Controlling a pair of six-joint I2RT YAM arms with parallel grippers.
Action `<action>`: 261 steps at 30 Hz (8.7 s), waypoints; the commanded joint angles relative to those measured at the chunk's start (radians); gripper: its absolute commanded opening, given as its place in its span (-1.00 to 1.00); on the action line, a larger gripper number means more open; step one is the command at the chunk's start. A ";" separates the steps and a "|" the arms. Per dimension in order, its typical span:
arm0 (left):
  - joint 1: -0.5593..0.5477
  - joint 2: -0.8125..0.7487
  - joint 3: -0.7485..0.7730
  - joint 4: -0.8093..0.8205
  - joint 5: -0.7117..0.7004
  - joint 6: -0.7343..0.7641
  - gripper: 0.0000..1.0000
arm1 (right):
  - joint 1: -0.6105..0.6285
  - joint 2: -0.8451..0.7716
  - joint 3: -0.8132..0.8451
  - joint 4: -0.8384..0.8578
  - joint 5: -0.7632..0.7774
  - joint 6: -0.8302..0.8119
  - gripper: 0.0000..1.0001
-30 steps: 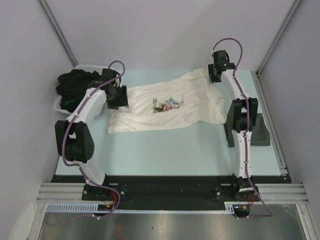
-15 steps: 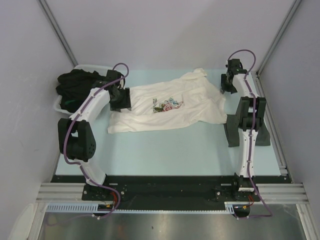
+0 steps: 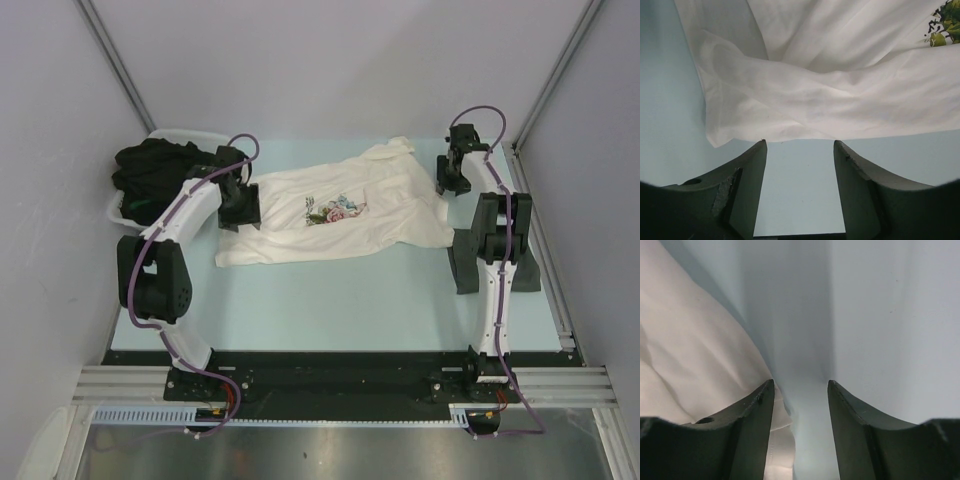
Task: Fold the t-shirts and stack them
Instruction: Fold the flattened tshirt in 1/3 of the way, then grap the side of the flattened tshirt furthest away from the robot with both arms
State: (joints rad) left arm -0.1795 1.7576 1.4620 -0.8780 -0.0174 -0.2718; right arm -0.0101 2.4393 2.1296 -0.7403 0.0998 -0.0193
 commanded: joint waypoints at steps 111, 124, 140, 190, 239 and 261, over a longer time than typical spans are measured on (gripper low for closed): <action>0.063 -0.055 -0.244 0.154 -0.133 0.051 0.42 | 0.064 -0.315 -0.514 0.027 0.276 -0.016 -0.75; 0.117 0.118 -0.141 0.182 -0.148 0.059 0.29 | 0.058 -0.301 -0.499 0.018 0.241 -0.011 -0.77; 0.143 0.175 -0.166 0.126 -0.196 0.034 -0.54 | 0.055 -0.312 -0.481 0.007 0.235 -0.008 -0.78; 0.262 0.074 -0.086 -0.093 -0.358 -0.012 0.34 | 0.124 -0.335 -0.237 -0.136 0.301 0.015 -0.35; 0.032 -0.135 0.044 -0.087 -0.066 0.014 0.41 | 0.219 0.118 0.300 0.133 0.054 -0.021 -0.09; 0.031 -0.135 -0.019 -0.050 -0.052 0.045 0.43 | 0.260 0.130 0.256 0.248 0.205 -0.214 0.00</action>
State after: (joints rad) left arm -0.1440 1.6585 1.4525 -0.9520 -0.0917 -0.2428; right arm 0.2432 2.6331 2.4023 -0.5758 0.2462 -0.1749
